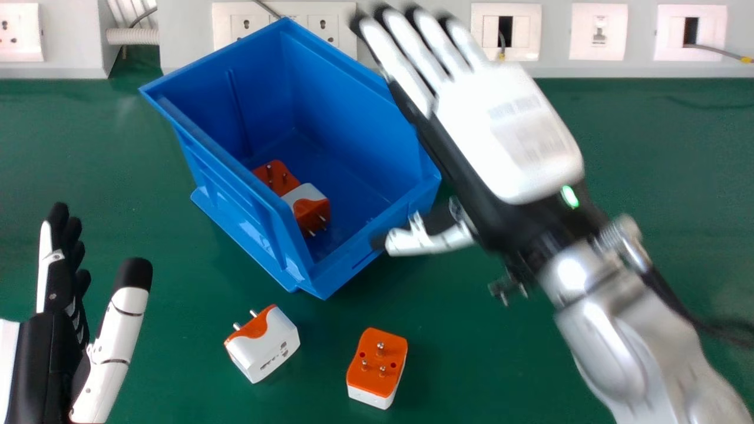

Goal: Pick all objects and put in blue box

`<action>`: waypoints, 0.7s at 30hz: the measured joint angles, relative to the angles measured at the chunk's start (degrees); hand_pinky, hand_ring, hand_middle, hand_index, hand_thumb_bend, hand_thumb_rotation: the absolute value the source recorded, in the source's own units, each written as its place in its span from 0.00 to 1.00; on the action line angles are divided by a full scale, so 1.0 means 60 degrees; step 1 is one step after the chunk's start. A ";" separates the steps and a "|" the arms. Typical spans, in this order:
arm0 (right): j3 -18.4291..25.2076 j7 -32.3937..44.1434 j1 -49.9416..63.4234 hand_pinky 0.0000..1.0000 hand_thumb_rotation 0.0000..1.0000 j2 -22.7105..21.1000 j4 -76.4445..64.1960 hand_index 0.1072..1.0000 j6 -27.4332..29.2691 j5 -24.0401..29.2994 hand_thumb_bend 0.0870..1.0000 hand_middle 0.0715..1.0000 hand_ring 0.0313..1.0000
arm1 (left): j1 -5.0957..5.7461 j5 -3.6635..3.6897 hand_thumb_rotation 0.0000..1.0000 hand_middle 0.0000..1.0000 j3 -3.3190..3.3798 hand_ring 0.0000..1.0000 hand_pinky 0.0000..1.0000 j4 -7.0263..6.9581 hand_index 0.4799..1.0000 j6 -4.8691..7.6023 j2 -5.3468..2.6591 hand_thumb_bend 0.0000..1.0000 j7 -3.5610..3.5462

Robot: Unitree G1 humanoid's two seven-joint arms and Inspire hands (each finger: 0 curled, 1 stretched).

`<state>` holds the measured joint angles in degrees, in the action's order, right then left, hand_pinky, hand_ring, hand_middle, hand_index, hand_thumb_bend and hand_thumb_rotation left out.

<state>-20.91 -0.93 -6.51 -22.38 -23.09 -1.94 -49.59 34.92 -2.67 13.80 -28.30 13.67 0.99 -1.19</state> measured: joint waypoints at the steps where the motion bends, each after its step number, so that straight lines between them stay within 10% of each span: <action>1: 0.0079 -0.0009 0.0356 1.00 0.28 0.0026 -0.0033 0.95 0.0027 0.0083 0.72 1.00 1.00 | 0.0011 -0.0001 0.81 1.00 -0.0008 1.00 0.99 0.0000 1.00 0.0007 0.0000 0.63 -0.0003; 21: 0.0368 -0.0538 0.4336 0.87 0.54 0.0727 -0.0484 0.95 0.0890 0.0299 0.79 1.00 1.00 | 0.0222 0.0001 0.80 1.00 -0.0178 1.00 0.98 -0.0129 1.00 0.0046 -0.0002 0.61 -0.0004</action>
<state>-18.70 -4.16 19.51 -18.02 -25.99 3.40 -47.80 36.25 -2.67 12.73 -29.07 13.94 0.98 -1.21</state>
